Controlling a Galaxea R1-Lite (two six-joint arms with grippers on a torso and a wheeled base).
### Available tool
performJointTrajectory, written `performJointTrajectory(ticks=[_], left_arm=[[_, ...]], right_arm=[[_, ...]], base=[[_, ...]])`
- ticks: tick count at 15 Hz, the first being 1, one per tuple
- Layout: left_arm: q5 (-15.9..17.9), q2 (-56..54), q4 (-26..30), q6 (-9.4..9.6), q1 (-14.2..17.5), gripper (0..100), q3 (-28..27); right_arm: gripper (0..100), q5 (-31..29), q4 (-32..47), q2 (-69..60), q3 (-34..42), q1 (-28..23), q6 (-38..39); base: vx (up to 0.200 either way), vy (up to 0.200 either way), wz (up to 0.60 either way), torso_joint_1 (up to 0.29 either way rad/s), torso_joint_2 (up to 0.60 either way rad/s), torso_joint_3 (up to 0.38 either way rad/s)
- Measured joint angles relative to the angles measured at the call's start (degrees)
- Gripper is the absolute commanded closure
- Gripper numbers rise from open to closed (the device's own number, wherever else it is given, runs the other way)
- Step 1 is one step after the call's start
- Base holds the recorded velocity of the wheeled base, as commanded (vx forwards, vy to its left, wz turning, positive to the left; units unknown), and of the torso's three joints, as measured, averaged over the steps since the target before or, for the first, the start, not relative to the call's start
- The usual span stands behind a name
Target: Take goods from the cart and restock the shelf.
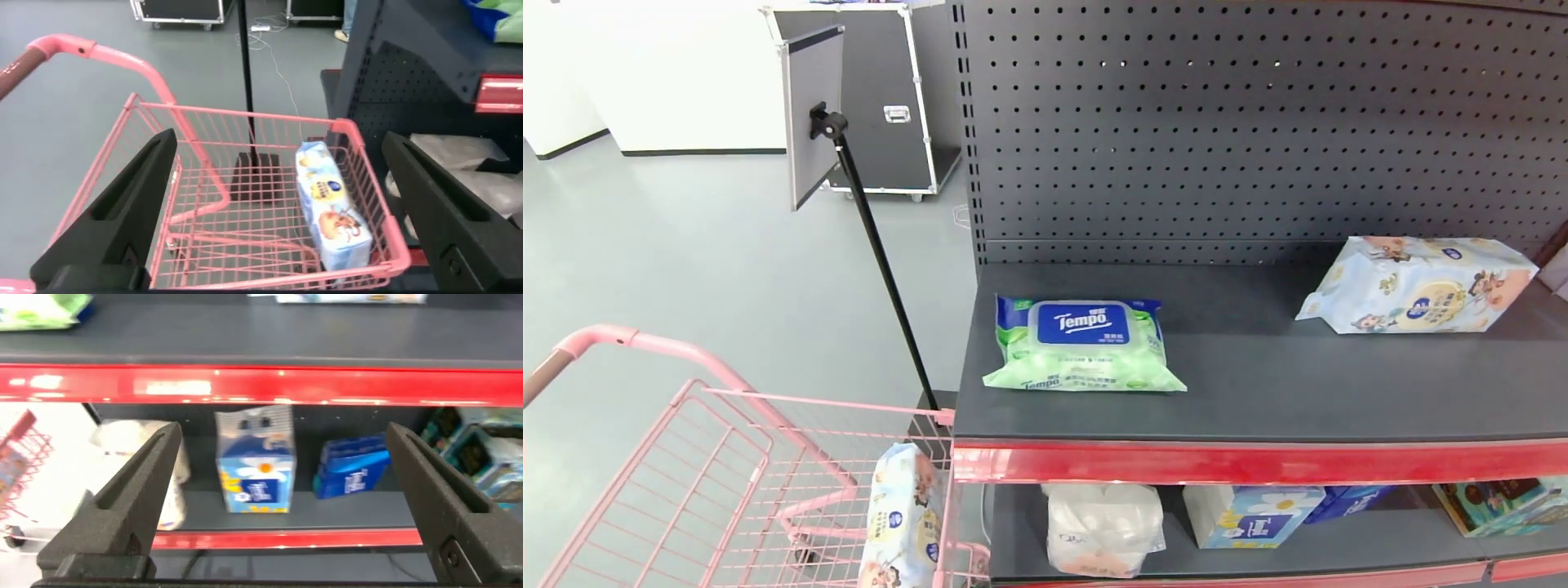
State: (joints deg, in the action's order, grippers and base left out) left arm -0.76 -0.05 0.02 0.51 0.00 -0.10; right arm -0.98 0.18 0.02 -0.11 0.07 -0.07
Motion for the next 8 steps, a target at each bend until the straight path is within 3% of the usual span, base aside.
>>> performJointTrajectory(ticks=[3, 7, 8], left_arm=[[0.0, 0.0, 0.0, 0.02, 0.0, 0, 0.0], [0.0, 0.0, 0.0, -0.05, 0.0, 0, 0.0], [0.0, 0.0, 0.0, -0.05, 0.0, 0, 0.0]], right_arm=[[0, 0.0, 0.0, 0.0, 0.0, 0.0, 0.0], [0, 0.0, 0.0, 0.0, 0.0, 0.0, 0.0], [0, 0.0, 0.0, 0.0, 0.0, 0.0, 0.0]], base=[[0.000, 0.200, 0.00, 0.002, 0.00, 0.004], [0.000, 0.000, 0.00, 0.000, 0.00, 0.000], [-0.200, 0.000, 0.00, 0.002, 0.01, 0.002]])
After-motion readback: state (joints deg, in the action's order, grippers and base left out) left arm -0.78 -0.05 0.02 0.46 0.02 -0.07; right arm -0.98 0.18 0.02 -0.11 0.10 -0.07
